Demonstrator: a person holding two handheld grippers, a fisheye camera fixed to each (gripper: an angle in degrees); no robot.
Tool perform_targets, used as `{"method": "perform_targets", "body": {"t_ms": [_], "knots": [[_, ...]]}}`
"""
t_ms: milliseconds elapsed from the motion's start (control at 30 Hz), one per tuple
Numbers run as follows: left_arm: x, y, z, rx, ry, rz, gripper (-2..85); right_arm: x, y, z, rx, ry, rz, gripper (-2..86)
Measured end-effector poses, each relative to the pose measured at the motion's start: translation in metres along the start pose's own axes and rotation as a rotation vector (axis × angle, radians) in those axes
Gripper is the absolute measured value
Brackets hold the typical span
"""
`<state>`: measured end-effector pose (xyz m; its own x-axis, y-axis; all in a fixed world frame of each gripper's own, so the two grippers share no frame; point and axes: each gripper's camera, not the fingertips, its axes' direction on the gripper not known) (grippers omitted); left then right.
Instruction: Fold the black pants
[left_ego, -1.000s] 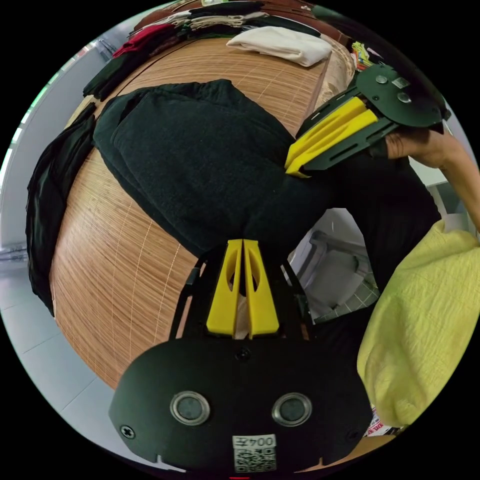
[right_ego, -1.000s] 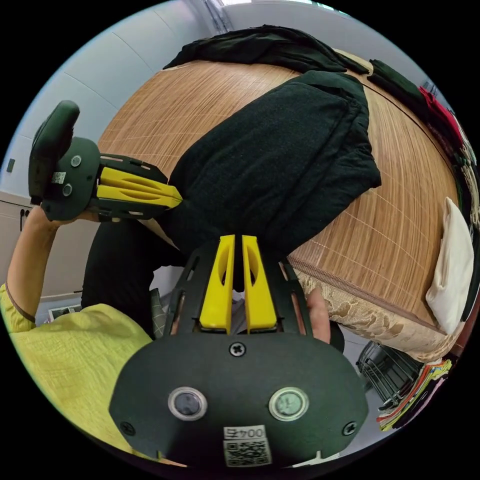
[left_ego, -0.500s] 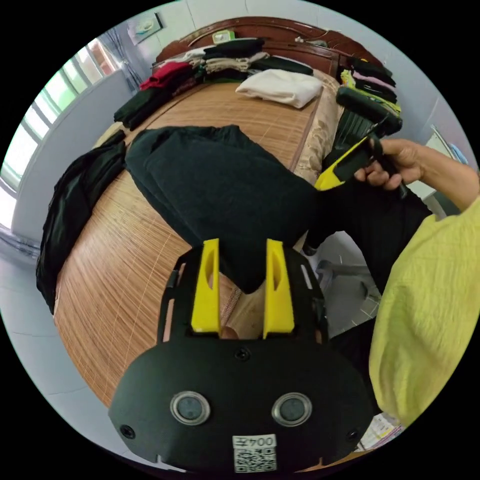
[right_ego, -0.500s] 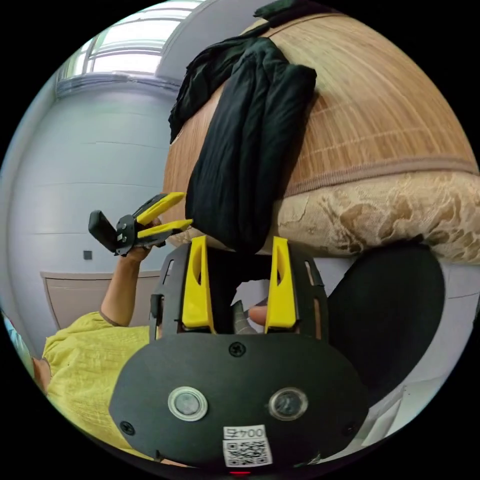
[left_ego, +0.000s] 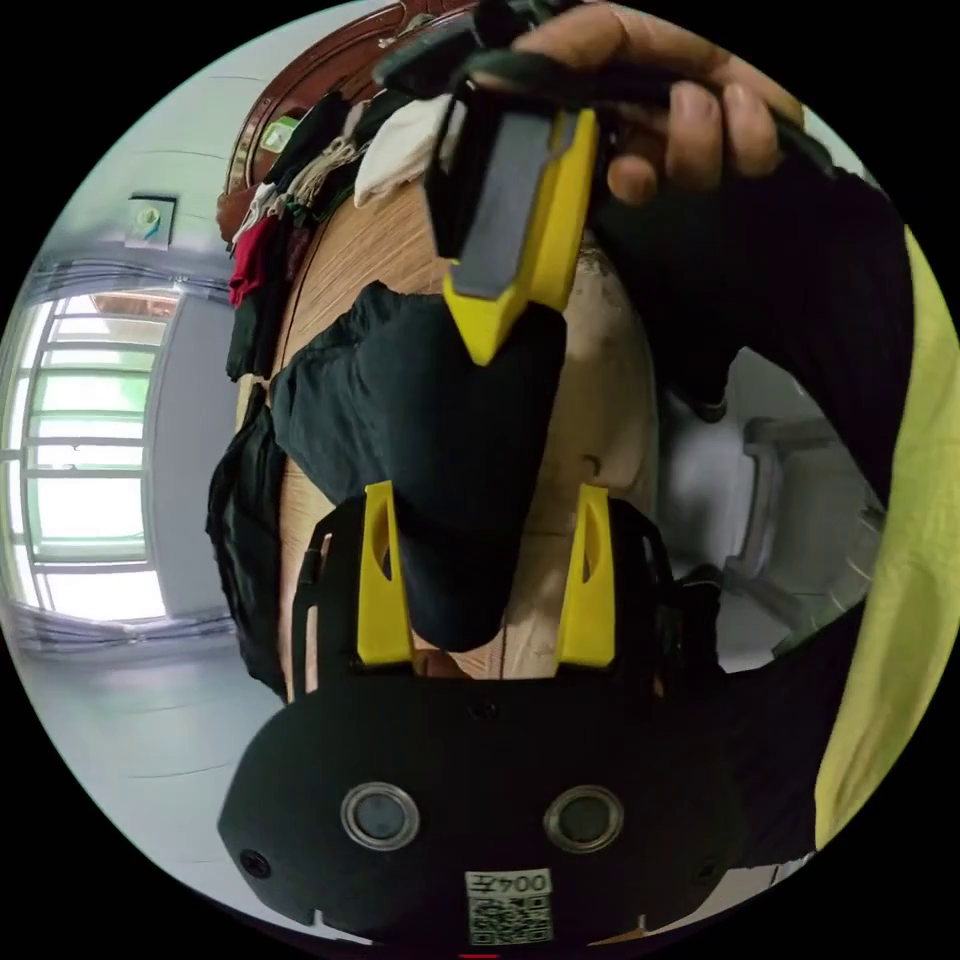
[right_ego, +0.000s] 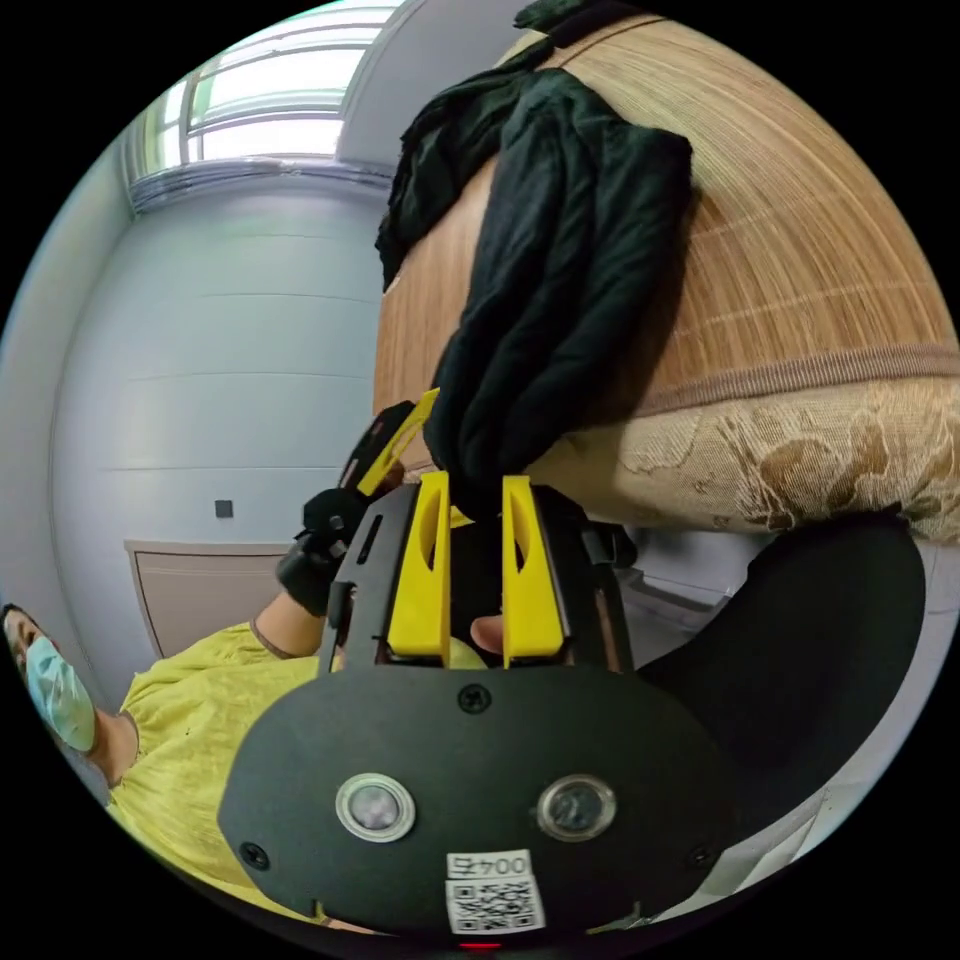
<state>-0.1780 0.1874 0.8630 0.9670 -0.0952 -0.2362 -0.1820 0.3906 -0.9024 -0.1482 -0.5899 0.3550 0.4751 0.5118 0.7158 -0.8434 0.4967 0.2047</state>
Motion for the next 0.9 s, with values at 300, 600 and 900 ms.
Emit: {"method": "perform_targets", "body": {"t_ms": [300,600,900], "knots": [[-0.039,0.022,-0.011,0.019,0.045,-0.085,11.3,-0.113,0.066,-0.018,0.117,0.326,-0.481,17.8],[-0.040,0.052,-0.024,0.044,0.130,0.029,10.7,-0.237,0.138,0.074,0.027,0.939,-1.038,23.2],[-0.069,0.079,-0.008,0.116,0.310,-0.007,10.5,-0.285,0.166,0.198,-0.197,1.457,-1.356,14.1]]}}
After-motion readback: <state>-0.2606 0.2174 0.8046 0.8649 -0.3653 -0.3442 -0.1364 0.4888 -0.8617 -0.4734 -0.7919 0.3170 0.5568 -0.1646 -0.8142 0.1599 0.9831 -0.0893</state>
